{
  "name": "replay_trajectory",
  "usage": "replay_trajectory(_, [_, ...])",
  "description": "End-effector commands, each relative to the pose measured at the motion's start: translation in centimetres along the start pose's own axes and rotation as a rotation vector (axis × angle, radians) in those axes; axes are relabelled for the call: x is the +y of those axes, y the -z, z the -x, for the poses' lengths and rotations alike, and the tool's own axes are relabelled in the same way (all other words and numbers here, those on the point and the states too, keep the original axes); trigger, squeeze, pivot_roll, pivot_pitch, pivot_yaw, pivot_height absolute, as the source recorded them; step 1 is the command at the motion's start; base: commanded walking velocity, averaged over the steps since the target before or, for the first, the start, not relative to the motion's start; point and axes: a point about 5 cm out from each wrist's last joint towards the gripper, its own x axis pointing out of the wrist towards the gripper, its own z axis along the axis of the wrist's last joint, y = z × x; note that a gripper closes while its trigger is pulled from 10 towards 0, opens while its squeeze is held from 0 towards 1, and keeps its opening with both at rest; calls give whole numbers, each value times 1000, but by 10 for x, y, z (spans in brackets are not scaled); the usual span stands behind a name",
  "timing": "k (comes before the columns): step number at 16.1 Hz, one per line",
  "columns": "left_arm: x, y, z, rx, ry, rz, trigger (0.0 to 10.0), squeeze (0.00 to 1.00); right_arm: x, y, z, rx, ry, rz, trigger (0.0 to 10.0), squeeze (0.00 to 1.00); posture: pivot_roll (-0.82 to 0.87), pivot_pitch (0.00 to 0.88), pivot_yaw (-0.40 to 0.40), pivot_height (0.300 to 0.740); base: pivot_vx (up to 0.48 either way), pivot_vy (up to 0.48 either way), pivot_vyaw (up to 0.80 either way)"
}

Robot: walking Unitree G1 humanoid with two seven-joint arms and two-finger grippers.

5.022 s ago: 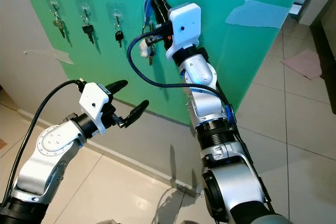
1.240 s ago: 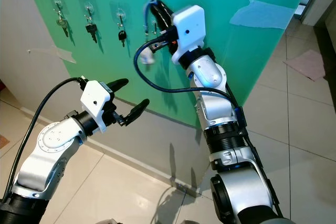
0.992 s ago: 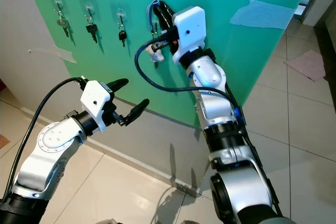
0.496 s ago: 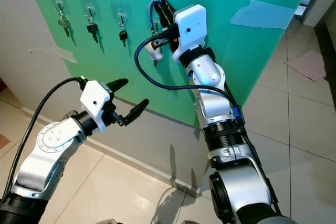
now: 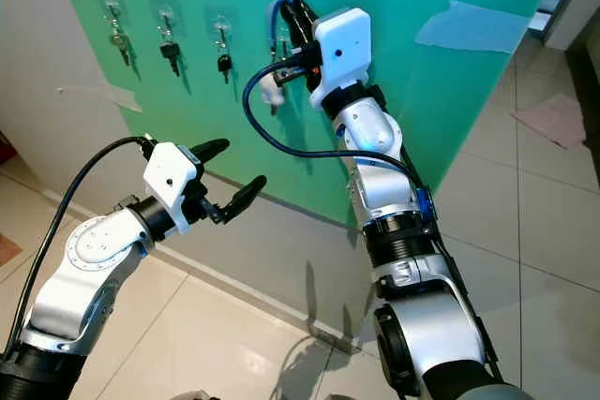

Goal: Hang keys on a hook

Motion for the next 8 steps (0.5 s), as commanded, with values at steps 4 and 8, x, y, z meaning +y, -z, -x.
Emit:
replay_trajectory(4, [2, -3, -1, -4, 12, -14, 10000, 0, -18, 9, 7, 52, 77, 62, 10000, 0, -66, 0, 17, 740, 0, 0, 0])
replay_trajectory(8, [2, -2, -2, -3, 13, -14, 10000, 0, -21, 19, 16, 94, 81, 126, 10000, 0, -68, 0, 19, 740, 0, 0, 0])
